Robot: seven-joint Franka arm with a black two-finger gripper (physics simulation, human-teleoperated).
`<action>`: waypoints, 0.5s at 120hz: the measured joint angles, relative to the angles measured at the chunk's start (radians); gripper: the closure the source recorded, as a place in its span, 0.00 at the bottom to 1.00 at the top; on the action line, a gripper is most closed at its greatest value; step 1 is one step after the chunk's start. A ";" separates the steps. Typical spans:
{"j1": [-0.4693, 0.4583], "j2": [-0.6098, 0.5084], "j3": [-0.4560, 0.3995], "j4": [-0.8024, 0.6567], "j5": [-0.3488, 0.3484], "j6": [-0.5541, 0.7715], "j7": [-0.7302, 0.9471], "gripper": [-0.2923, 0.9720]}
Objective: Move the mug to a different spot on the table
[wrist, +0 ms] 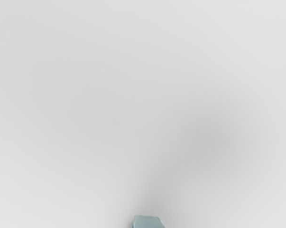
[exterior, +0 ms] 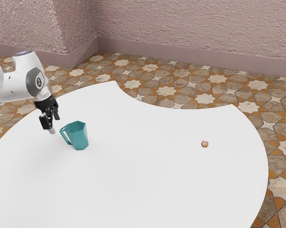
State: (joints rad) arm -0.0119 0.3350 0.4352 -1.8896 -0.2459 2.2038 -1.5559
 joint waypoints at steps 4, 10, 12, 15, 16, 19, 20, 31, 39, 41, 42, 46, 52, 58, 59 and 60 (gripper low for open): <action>0.004 0.004 -0.001 0.001 -0.006 0.003 -0.003 0.23; 0.007 0.009 -0.003 0.002 -0.015 0.011 -0.007 0.23; 0.008 0.011 -0.008 0.002 -0.017 0.013 -0.008 0.23; 0.010 0.014 -0.014 0.002 -0.021 0.017 -0.010 0.23; 0.011 0.015 -0.016 0.003 -0.023 0.018 -0.011 0.23; 0.012 0.019 -0.024 0.003 -0.031 0.022 -0.013 0.23; 0.012 0.020 -0.026 0.002 -0.033 0.023 -0.013 0.23; 0.014 0.031 -0.035 0.002 -0.053 0.037 -0.019 0.23; 0.014 0.038 -0.037 0.002 -0.061 0.044 -0.021 0.23; 0.015 0.039 -0.037 0.002 -0.062 0.046 -0.022 0.23; 0.015 0.040 -0.037 0.002 -0.063 0.047 -0.022 0.23; 0.015 0.042 -0.037 0.002 -0.065 0.049 -0.023 0.23; 0.015 0.044 -0.038 0.002 -0.067 0.053 -0.023 0.23; 0.015 0.048 -0.039 0.002 -0.069 0.056 -0.024 0.23; 0.015 0.049 -0.041 0.002 -0.069 0.056 -0.024 0.23; 0.015 0.049 -0.042 0.002 -0.069 0.057 -0.024 0.23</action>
State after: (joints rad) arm 0.0032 0.3844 0.3933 -1.8872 -0.3149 2.2610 -1.5804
